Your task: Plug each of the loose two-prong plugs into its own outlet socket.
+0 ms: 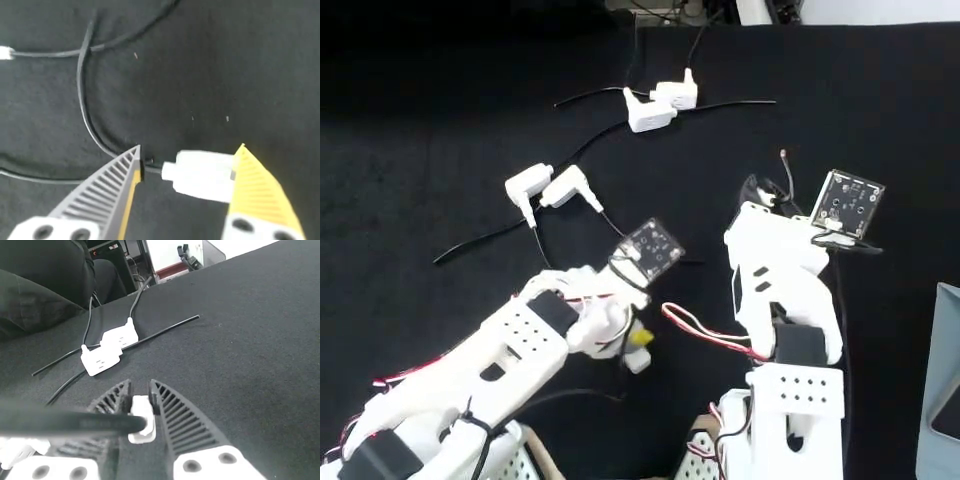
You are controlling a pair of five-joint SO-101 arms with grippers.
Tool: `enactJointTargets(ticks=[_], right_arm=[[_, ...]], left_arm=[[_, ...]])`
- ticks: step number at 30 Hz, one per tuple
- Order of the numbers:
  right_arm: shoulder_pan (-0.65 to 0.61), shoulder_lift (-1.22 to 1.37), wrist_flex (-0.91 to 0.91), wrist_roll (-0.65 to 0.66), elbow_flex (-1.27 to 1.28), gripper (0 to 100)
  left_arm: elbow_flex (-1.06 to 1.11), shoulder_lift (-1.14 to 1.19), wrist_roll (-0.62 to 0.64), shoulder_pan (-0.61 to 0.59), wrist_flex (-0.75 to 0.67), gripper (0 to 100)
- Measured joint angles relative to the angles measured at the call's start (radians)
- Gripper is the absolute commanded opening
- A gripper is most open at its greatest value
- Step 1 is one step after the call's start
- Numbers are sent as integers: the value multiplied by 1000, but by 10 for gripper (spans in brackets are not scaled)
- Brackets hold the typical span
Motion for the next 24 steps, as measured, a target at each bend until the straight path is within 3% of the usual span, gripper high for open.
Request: enactJointTargets(ticks=[6, 17, 24], right_arm=[[0, 0, 0, 0, 0, 15], [0, 0, 0, 0, 0, 15], [0, 0, 0, 0, 0, 15]], left_arm=[[3, 0, -71, -32, 155, 210], [-9, -17, -124, -204, 241, 215], [-8, -203, -126, -249, 313, 284]])
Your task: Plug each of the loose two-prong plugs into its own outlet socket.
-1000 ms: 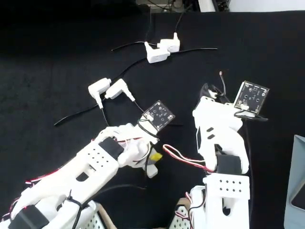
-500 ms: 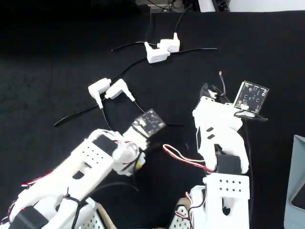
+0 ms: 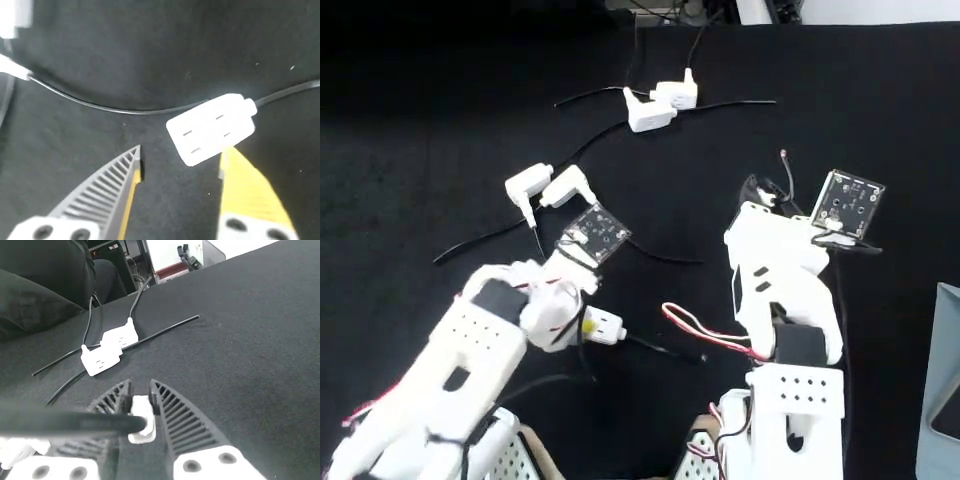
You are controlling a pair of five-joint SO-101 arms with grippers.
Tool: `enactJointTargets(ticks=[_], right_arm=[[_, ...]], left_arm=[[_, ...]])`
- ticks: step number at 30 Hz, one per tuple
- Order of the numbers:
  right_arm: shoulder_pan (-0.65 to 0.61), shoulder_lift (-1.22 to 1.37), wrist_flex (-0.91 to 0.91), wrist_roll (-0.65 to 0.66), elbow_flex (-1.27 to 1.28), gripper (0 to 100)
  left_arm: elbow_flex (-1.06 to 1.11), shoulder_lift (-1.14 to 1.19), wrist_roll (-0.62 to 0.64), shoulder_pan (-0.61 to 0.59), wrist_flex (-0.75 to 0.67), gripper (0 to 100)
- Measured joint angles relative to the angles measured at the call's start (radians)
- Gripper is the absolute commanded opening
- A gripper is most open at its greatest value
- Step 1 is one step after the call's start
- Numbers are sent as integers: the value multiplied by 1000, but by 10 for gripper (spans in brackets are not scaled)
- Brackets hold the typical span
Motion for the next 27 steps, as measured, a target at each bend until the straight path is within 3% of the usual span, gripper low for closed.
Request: enactJointTargets(ticks=[4, 10, 16, 27], right_arm=[[0, 0, 0, 0, 0, 15], [0, 0, 0, 20, 0, 15], [0, 0, 0, 23, 0, 15], [0, 0, 0, 23, 5, 15]], left_arm=[[3, -160, -11, 0, 51, 286], [75, -238, -161, 0, 32, 287], [95, -140, -328, 0, -2, 342], [-84, 181, -465, 25, -3, 342]])
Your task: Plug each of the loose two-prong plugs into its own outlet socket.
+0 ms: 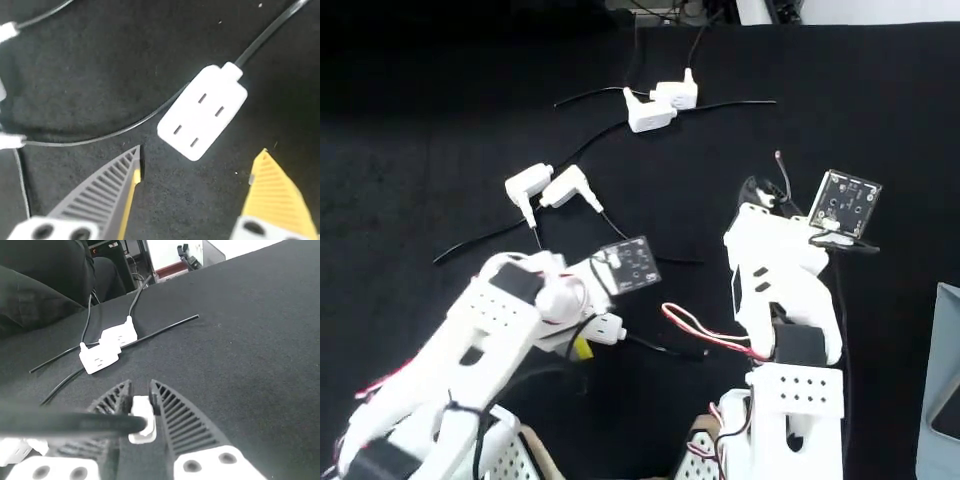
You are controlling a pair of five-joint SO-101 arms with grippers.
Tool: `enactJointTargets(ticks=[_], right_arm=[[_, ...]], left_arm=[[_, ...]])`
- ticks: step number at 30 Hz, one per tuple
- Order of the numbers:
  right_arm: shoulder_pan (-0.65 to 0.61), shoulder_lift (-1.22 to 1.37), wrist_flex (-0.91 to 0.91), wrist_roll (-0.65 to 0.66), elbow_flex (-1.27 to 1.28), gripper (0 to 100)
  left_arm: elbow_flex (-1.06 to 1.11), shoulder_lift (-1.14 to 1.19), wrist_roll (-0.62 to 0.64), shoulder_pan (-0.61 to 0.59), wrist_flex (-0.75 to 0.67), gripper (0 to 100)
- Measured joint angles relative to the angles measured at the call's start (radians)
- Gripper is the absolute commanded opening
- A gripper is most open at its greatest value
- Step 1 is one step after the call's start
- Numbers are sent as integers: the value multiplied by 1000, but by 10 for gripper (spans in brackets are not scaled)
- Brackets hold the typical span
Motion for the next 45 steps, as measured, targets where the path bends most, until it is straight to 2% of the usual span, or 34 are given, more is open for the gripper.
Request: enactJointTargets(ticks=[6, 11, 17, 27, 31, 36, 39, 45], right_arm=[[0, 0, 0, 0, 0, 15], [0, 0, 0, 0, 0, 15], [0, 0, 0, 0, 0, 15], [0, 0, 0, 0, 0, 15], [0, 0, 0, 0, 0, 15], [0, 0, 0, 0, 0, 15], [0, 0, 0, 0, 0, 15], [0, 0, 0, 0, 0, 15]], left_arm=[[-35, 152, -5, 68, -92, 322], [-43, 256, -5, 77, -163, 213], [-43, 267, -3, 86, -183, 24], [-189, 267, 227, 86, -183, 28], [-226, 338, 299, 83, -284, 28], [-265, 535, 351, 49, -411, 28], [-321, 620, 354, 49, -381, 28], [-374, 646, 354, 44, -264, 28]])
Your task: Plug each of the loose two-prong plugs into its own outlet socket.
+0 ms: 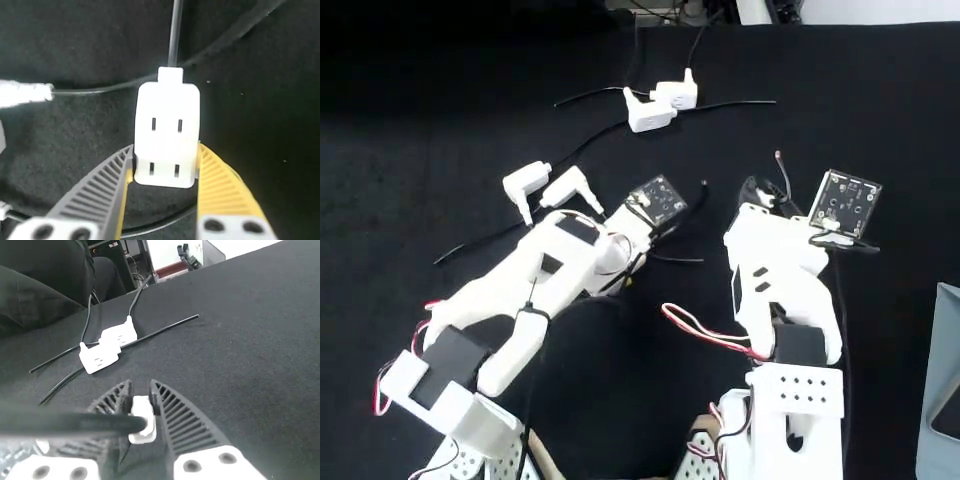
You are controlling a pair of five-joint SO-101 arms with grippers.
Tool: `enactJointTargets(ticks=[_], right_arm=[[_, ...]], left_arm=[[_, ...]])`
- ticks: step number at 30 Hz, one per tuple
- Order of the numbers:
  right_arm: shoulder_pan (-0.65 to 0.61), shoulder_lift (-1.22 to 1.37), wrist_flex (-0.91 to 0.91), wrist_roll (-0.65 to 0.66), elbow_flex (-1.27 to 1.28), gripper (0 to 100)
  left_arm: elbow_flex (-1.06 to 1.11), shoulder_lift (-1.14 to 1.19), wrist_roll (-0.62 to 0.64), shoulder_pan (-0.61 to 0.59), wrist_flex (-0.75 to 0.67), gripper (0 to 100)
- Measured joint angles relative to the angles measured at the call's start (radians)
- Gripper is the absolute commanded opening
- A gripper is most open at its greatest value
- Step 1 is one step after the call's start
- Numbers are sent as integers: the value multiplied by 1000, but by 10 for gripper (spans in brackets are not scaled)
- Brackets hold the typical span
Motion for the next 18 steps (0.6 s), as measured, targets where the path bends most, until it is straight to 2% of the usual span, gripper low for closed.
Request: enactJointTargets(ticks=[5, 11, 18], right_arm=[[0, 0, 0, 0, 0, 15], [0, 0, 0, 0, 0, 15], [0, 0, 0, 17, 0, 15]], left_arm=[[-5, 0, 2, -2, 61, 41], [-28, -2, 52, -9, 143, 216], [-31, -40, 106, -18, 203, 218]])
